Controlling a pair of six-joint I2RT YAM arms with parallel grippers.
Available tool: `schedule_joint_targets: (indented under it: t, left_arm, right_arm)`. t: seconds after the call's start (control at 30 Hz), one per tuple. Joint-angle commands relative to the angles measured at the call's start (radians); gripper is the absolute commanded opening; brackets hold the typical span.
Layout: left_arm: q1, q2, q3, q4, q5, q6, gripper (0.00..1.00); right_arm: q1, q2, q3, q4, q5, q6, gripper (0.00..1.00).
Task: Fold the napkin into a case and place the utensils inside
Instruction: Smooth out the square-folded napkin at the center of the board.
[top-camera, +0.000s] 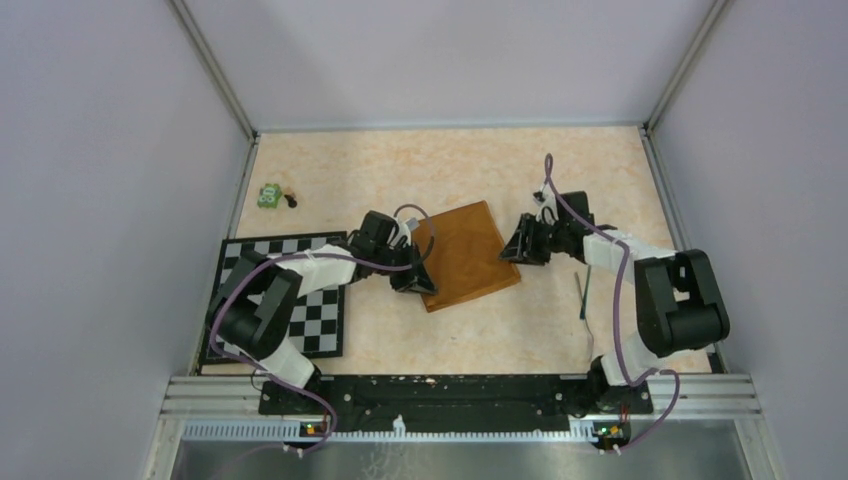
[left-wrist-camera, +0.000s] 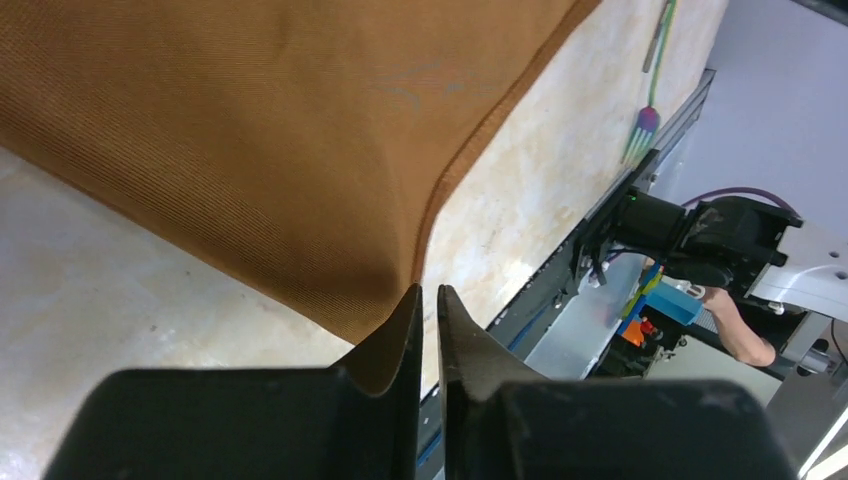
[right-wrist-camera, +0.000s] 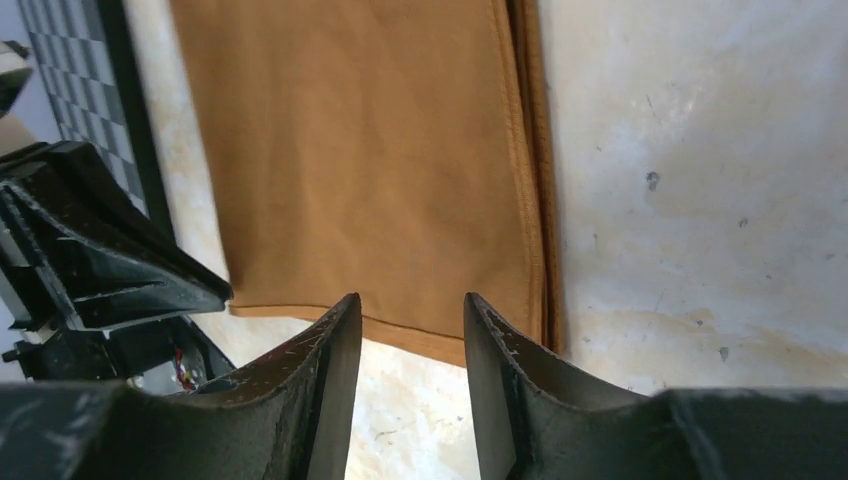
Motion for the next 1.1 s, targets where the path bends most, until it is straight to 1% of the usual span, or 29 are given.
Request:
schedule_joint_targets:
  t: [0.0, 0.07, 0.1, 0.2, 0.23, 0.27, 0.3, 0.4, 0.47, 0.5, 0.6, 0.63, 0.7, 0.73, 0.77, 0.8, 0.97, 1.07]
  left_arm:
    - [-0.006, 0.047, -0.038, 0.12, 0.014, -0.018, 0.11]
    - [-0.005, 0.038, -0.066, 0.112, -0.018, -0.005, 0.1]
    - [-0.005, 0.034, -0.077, 0.104, -0.035, 0.005, 0.1]
    - [-0.005, 0.038, -0.105, 0.092, -0.066, 0.02, 0.09]
    - [-0.004, 0.04, -0.117, 0.102, -0.07, 0.017, 0.09]
    - [-0.005, 0.041, -0.132, 0.117, -0.068, 0.008, 0.08]
    - [-0.005, 0.044, -0.147, 0.131, -0.071, 0.001, 0.08]
    - [-0.005, 0.057, -0.175, 0.158, -0.084, -0.014, 0.06]
    - [-0.005, 0.065, -0.185, 0.171, -0.092, -0.024, 0.04]
    - [-0.004, 0.063, -0.19, 0.176, -0.1, -0.031, 0.03]
    - [-0.004, 0.048, -0.215, 0.201, -0.126, -0.05, 0.01]
    - [-0.004, 0.046, -0.221, 0.205, -0.131, -0.051, 0.01]
    - [-0.004, 0.05, -0.229, 0.206, -0.137, -0.047, 0.0]
    - [-0.004, 0.052, -0.234, 0.206, -0.139, -0.046, 0.0]
    - [-0.005, 0.052, -0.238, 0.207, -0.142, -0.045, 0.0]
    - [-0.005, 0.052, -0.243, 0.214, -0.144, -0.046, 0.0]
    - [-0.005, 0.052, -0.25, 0.216, -0.157, -0.045, 0.0]
    - [-0.005, 0.052, -0.255, 0.212, -0.166, -0.045, 0.0]
  right_arm:
    - [0.046, 0.052, 0.003, 0.059, -0.015, -0.025, 0.43]
    - [0.102, 0.031, 0.06, 0.028, 0.022, -0.057, 0.5]
    - [0.127, 0.03, 0.083, 0.047, 0.014, -0.04, 0.55]
    - [0.19, 0.088, 0.13, 0.217, -0.091, 0.108, 0.63]
    - [0.209, 0.122, 0.144, 0.269, -0.112, 0.156, 0.7]
    - [0.233, 0.159, 0.154, 0.327, -0.13, 0.208, 0.73]
    - [0.252, 0.197, 0.166, 0.387, -0.141, 0.259, 0.75]
    - [0.303, 0.31, 0.196, 0.557, -0.149, 0.423, 0.73]
    - [0.331, 0.378, 0.231, 0.615, -0.14, 0.484, 0.73]
    - [0.342, 0.403, 0.246, 0.63, -0.131, 0.504, 0.69]
    - [0.37, 0.47, 0.289, 0.634, -0.106, 0.531, 0.51]
    - [0.376, 0.494, 0.303, 0.631, -0.105, 0.537, 0.43]
    - [0.389, 0.534, 0.311, 0.675, -0.112, 0.573, 0.24]
    - [0.396, 0.548, 0.314, 0.689, -0.111, 0.588, 0.17]
    - [0.404, 0.561, 0.32, 0.693, -0.108, 0.594, 0.13]
    - [0.415, 0.572, 0.329, 0.692, -0.098, 0.594, 0.11]
    - [0.455, 0.663, 0.411, 0.661, -0.049, 0.583, 0.08]
    - [0.457, 0.714, 0.47, 0.641, -0.022, 0.576, 0.08]
